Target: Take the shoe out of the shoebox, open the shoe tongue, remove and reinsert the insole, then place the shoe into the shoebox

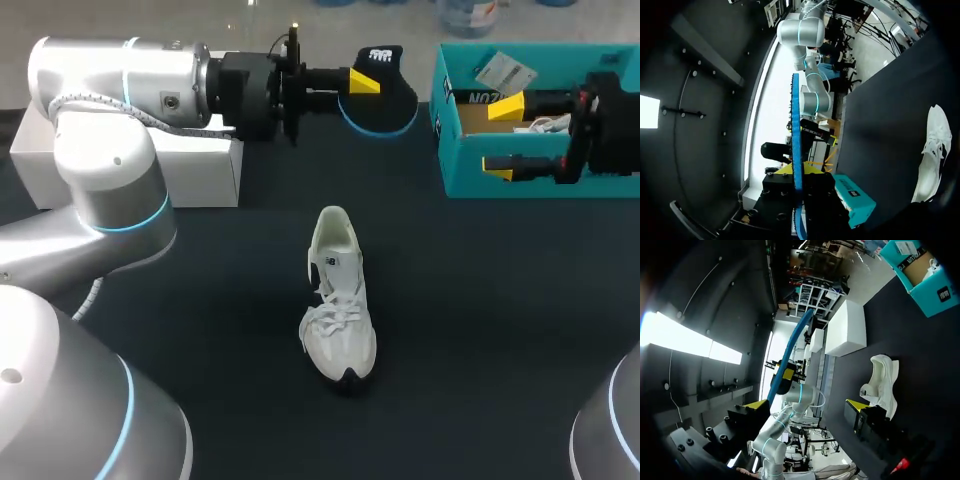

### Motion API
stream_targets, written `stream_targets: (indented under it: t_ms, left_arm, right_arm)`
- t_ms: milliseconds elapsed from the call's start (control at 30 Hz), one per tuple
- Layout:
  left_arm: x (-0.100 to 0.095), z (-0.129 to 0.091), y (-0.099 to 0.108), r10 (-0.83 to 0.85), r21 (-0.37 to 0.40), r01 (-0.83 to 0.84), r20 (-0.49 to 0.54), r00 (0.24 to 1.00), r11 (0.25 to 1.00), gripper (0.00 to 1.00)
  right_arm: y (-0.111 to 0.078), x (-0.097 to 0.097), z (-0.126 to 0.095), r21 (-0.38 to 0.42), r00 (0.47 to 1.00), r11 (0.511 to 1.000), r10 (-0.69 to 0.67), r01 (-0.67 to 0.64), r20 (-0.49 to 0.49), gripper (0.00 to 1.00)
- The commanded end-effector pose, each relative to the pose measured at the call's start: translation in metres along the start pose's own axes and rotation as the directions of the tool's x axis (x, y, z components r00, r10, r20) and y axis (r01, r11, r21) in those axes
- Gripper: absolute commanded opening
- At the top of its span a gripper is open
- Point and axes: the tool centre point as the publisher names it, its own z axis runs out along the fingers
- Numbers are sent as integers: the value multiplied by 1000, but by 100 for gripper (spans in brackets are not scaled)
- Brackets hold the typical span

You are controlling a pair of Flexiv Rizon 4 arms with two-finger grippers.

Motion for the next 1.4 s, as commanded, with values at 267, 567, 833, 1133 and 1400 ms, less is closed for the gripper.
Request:
stream_targets:
  t_ms: [267,567,833,1133,1400]
  left_arm:
    - [-2,6,-4,-744,-131,733,-156,650,667,0]
    - [0,6,-2,-777,-115,772,-183,602,625,0]
    - [-1,7,-1,-914,-92,918,-175,367,386,0]
    - [4,5,1,-958,-3,963,-101,-268,-269,0]
    - [10,1,5,-933,98,929,-83,-350,-357,0]
  right_arm:
    - [0,0,0,0,1000,1000,1,-1,3,100]
    - [0,0,0,0,1000,1000,1,-1,3,100]
    - [0,0,0,0,1000,1000,1,-1,3,100]
    - [0,0,0,0,1000,1000,1,-1,3,100]
    - [0,0,0,0,1000,1000,1,-1,3,100]
